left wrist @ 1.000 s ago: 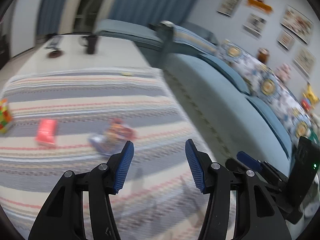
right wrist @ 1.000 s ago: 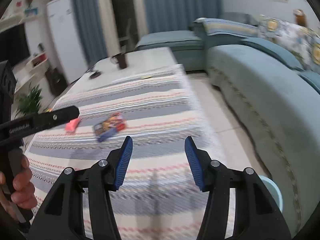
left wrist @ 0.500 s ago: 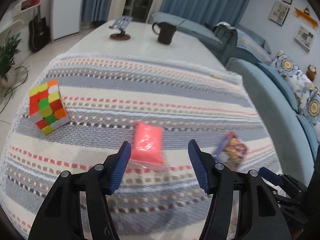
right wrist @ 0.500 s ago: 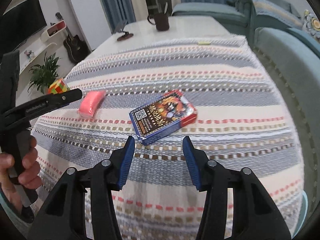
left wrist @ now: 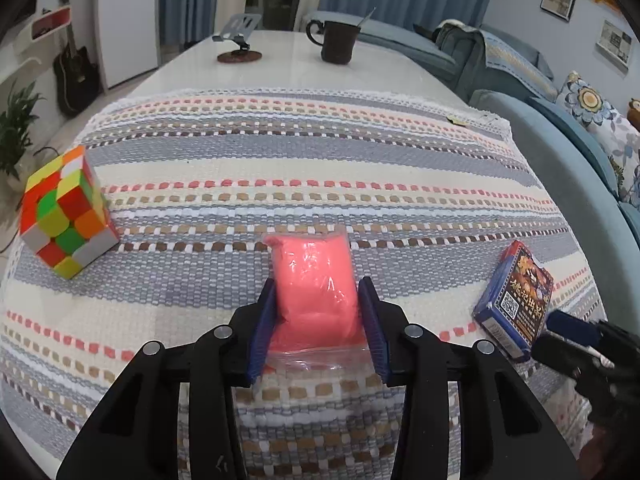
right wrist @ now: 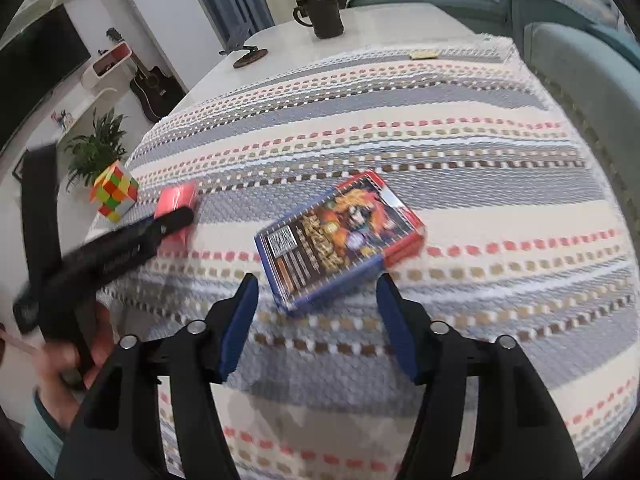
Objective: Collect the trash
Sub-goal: 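Grasp the pink bagged item with the left tool while the right tool grasps the card box, then carry the pink bag and card box over the blue basket and open both tools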
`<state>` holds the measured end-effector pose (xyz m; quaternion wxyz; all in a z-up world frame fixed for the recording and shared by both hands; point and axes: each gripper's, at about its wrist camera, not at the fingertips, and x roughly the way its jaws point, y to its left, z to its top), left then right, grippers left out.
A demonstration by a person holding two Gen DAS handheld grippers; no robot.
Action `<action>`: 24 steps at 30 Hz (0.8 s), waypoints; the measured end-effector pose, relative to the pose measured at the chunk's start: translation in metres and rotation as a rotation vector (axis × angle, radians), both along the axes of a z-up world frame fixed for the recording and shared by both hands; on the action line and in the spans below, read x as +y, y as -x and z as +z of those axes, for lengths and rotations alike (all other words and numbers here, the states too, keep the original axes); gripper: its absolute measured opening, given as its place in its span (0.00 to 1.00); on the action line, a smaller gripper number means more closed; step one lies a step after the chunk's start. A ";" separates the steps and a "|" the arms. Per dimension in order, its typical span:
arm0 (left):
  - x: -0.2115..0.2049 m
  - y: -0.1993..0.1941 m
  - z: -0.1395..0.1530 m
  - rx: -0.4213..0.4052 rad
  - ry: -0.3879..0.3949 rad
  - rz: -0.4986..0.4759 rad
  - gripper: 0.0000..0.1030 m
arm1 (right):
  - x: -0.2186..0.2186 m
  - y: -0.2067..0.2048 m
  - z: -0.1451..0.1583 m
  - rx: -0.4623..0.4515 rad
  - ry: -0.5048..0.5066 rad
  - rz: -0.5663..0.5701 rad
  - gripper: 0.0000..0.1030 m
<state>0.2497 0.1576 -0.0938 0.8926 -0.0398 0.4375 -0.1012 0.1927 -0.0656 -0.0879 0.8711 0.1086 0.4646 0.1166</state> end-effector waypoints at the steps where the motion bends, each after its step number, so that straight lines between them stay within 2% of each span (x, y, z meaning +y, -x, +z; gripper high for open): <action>1: 0.001 0.001 0.000 -0.004 0.007 0.004 0.37 | 0.002 -0.005 -0.001 0.004 -0.008 -0.002 0.61; 3: 0.002 0.001 0.001 -0.007 0.012 0.008 0.37 | 0.005 -0.013 -0.002 0.009 -0.014 -0.007 0.66; 10: 0.006 0.002 0.002 -0.022 0.030 0.020 0.37 | 0.017 -0.048 -0.006 0.025 -0.052 -0.054 0.68; 16: 0.006 0.001 0.002 -0.029 0.032 0.018 0.37 | 0.025 -0.077 -0.007 0.050 -0.053 -0.124 0.75; 20: -0.001 0.005 0.003 -0.047 0.002 0.000 0.36 | 0.049 -0.086 -0.008 0.039 0.106 -0.150 0.74; 22: -0.003 0.005 0.004 -0.056 -0.010 -0.007 0.36 | 0.062 -0.083 -0.011 0.015 0.215 -0.142 0.72; 24: -0.005 0.005 0.004 -0.057 -0.017 -0.013 0.36 | 0.067 -0.077 -0.013 -0.016 0.268 -0.129 0.68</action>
